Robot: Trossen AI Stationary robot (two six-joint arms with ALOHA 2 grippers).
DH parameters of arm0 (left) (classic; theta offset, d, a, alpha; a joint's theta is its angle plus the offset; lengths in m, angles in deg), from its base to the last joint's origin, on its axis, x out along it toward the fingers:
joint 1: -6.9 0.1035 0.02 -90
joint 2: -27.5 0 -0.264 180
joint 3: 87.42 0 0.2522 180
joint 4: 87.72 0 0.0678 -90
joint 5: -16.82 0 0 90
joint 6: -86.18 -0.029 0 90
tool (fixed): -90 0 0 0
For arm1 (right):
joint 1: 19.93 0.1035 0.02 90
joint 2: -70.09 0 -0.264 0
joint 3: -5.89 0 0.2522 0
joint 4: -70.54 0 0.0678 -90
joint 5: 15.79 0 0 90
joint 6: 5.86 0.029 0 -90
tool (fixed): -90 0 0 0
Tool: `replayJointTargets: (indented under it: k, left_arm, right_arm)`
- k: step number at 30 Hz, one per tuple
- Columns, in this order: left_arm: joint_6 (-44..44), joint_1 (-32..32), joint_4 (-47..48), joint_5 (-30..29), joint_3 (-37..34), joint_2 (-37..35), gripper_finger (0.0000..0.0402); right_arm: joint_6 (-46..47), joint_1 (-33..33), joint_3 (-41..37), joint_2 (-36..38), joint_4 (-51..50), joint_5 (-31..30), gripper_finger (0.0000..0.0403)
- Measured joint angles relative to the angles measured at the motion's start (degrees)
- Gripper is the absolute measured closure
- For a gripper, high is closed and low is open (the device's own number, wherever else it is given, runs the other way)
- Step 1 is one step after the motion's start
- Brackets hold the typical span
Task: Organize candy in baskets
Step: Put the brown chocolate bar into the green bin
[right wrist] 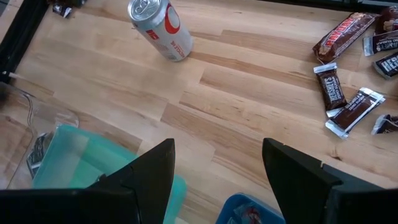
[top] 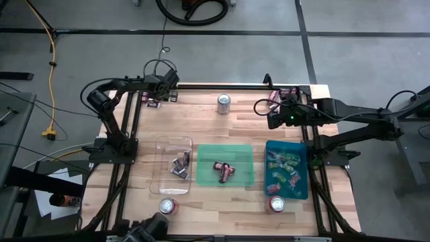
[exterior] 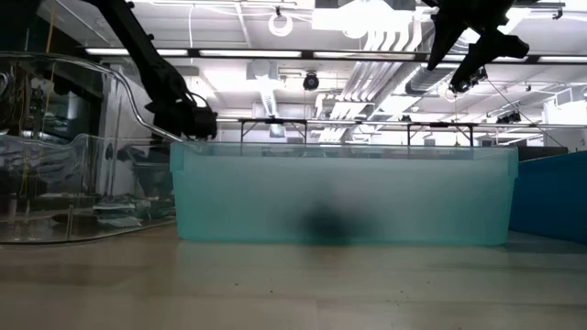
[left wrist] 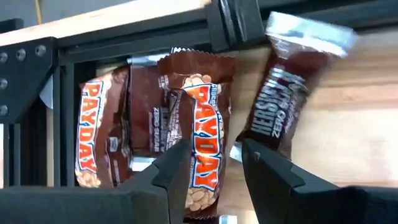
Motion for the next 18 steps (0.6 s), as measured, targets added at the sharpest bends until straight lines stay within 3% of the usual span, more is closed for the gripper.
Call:
replayJointTargets:
  k: [5,10,12,18]
  left_arm:
    - [0.5,-1.3,1.3,0.2,0.0,1.2,0.0283]
    - [-3.4,-1.8,3.1,4.1,-0.1,-1.1,0.0368]
    - [-5.2,-1.8,3.5,5.9,-0.1,-3.6,0.0391]
    - [-10.1,-1.1,5.2,6.2,-0.2,-16.7,0.0399]
  right_arm:
    - [-0.1,0.0,0.0,0.0,0.0,0.0,0.0165]
    - [-0.9,0.0,0.0,0.0,-0.3,0.0,0.0165]
    - [-1.7,0.0,0.0,0.0,-0.3,0.0,0.0165]
    - [-2.7,0.0,0.0,0.0,-0.3,0.0,0.0165]
